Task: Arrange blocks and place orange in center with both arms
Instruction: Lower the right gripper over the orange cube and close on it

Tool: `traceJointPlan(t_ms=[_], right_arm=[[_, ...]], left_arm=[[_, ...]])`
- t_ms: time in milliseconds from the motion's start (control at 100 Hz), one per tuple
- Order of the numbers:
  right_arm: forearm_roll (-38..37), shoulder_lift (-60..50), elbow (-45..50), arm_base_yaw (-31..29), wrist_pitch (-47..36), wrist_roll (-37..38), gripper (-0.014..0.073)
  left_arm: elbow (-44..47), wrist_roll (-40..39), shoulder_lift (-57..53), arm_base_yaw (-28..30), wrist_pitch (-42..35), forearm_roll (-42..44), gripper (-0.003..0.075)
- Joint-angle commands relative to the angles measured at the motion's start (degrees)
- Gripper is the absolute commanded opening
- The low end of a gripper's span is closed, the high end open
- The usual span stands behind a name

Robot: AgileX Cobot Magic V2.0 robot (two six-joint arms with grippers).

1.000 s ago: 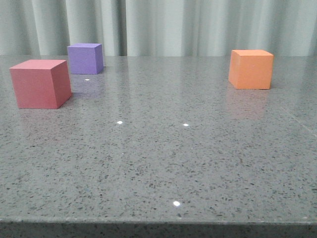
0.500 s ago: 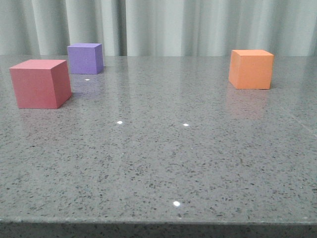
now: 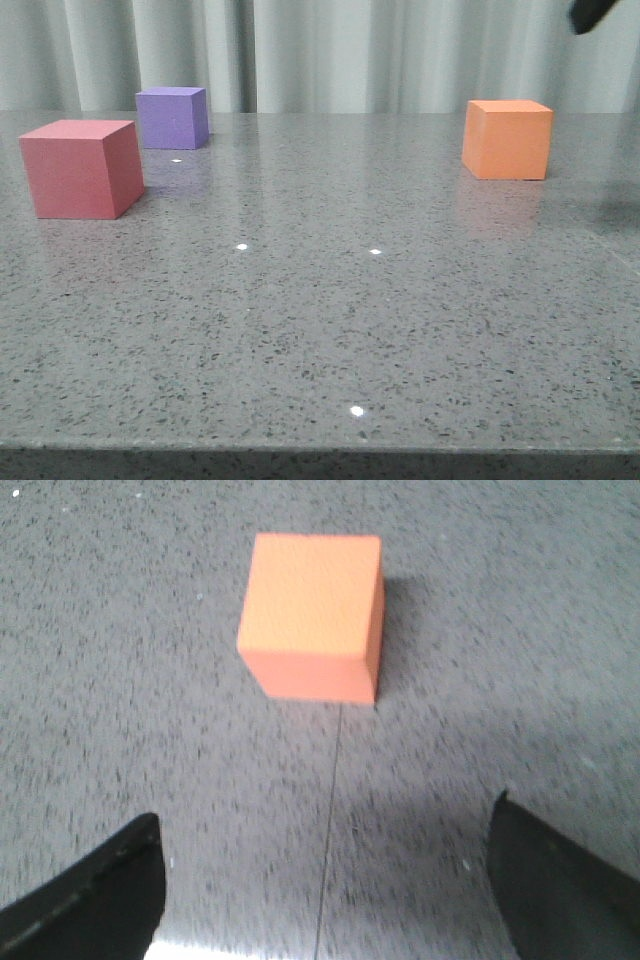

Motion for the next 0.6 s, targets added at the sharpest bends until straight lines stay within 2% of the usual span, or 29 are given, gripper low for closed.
traceJointPlan(t_ms=[0,290,590], right_arm=[[0.49,3.03,-6.01,0.13,-3.75,-0.29,0.0643],[0.49,15.94,-18.85,0.13,-3.56,-0.29,0.0643],[0.49,24.02,-23.33,0.13,-4.59,-0.29,0.0643]], left_arm=[[2.42,-0.50,-2.11,-0.04,-4.85,-0.04,-0.0020],[2.42,-0.50,-2.11,-0.04,-4.85,-0.04,-0.0020],[2.42,-0.50,-2.11,-0.04,-4.85,-0.04,-0.0020]])
